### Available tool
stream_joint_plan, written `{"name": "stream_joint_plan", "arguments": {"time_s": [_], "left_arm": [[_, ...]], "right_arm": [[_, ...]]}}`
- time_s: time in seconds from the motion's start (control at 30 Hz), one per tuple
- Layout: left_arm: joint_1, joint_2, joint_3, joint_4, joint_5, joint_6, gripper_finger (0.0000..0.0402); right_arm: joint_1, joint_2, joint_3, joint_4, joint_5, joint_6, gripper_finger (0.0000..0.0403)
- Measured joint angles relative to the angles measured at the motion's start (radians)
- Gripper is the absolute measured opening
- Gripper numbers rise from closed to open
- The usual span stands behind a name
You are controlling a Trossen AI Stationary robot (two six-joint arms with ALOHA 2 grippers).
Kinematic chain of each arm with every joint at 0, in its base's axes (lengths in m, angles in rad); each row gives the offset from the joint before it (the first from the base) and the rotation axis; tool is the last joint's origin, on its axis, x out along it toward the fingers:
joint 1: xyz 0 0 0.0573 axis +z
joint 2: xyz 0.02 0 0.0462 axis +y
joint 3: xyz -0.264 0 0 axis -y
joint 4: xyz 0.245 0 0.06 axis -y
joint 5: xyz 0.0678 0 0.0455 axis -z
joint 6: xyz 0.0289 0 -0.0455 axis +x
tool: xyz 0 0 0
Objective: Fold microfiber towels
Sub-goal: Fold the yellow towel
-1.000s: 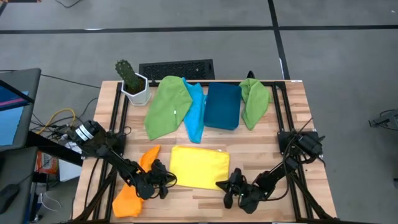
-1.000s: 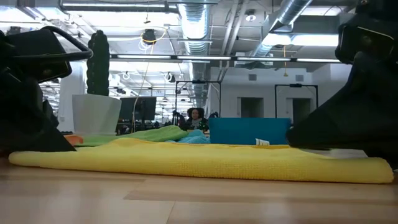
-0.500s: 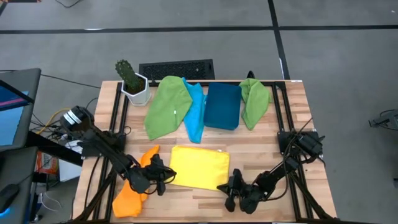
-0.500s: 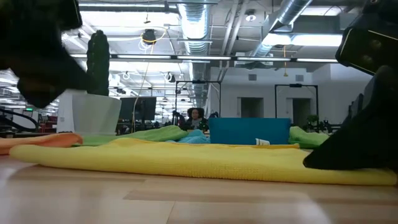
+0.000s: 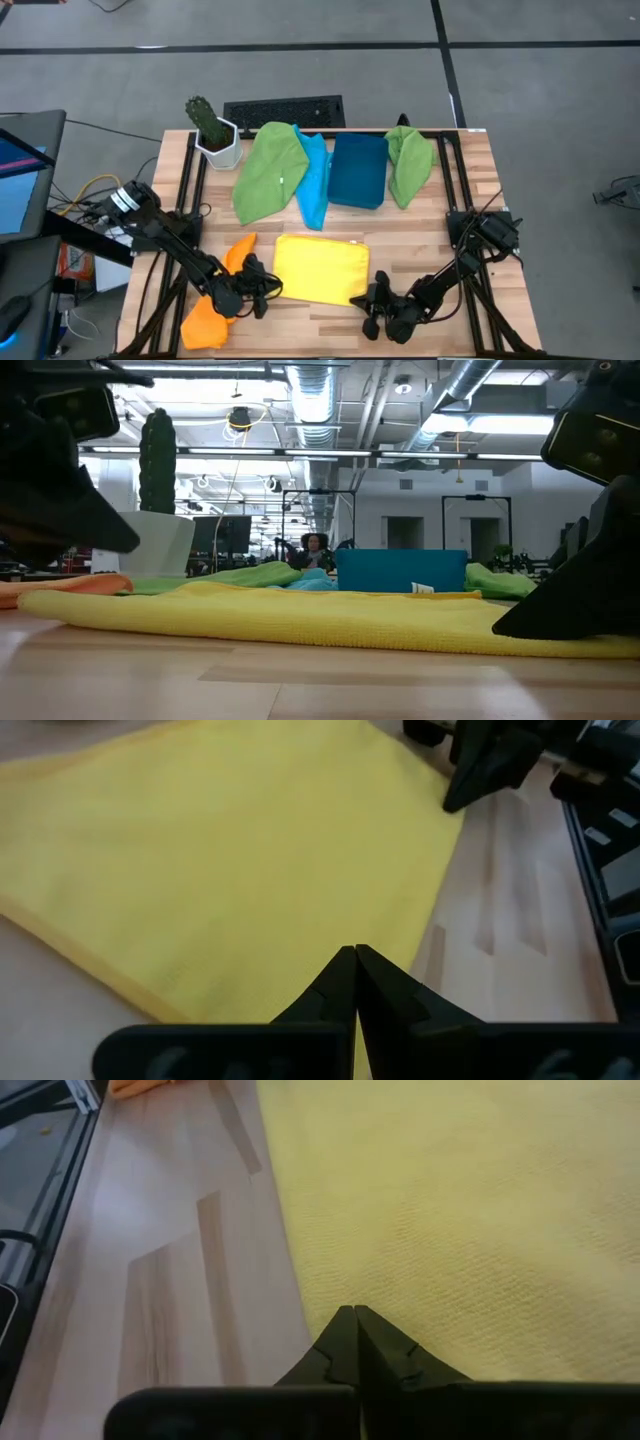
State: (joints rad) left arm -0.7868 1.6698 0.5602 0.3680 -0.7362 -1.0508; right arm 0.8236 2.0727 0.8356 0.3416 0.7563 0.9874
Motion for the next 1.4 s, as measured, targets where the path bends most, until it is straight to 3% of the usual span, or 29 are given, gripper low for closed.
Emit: {"name": "stream_joint_plan", "arguments": {"time_s": [0.4, 0.63, 0.9, 1.13, 1.4], "left_arm": [[0.0, 0.098, 0.001, 0.065, 0.063, -0.016, 0.0], [0.0, 0.101, 0.002, 0.023, 0.088, -0.016, 0.0], [0.002, 0.101, 0.002, 0.009, 0.084, -0.019, 0.0], [0.005, 0.101, 0.002, 0.008, 0.077, -0.02, 0.0], [0.009, 0.1, 0.002, 0.004, 0.077, -0.004, 0.0]], "right_arm": [[-0.001, 0.0, 0.0, 0.0, 0.001, -0.004, 0.0017], [-0.005, -0.012, -0.004, 0.014, 0.001, -0.015, 0.0026], [-0.023, -0.147, 0.018, 0.076, 0.102, -0.232, 0.0015], [-0.127, 0.022, 0.126, 0.285, -0.025, -0.416, 0.0028], [-0.205, 0.092, 0.189, 0.294, -0.108, -0.446, 0.0016]]}}
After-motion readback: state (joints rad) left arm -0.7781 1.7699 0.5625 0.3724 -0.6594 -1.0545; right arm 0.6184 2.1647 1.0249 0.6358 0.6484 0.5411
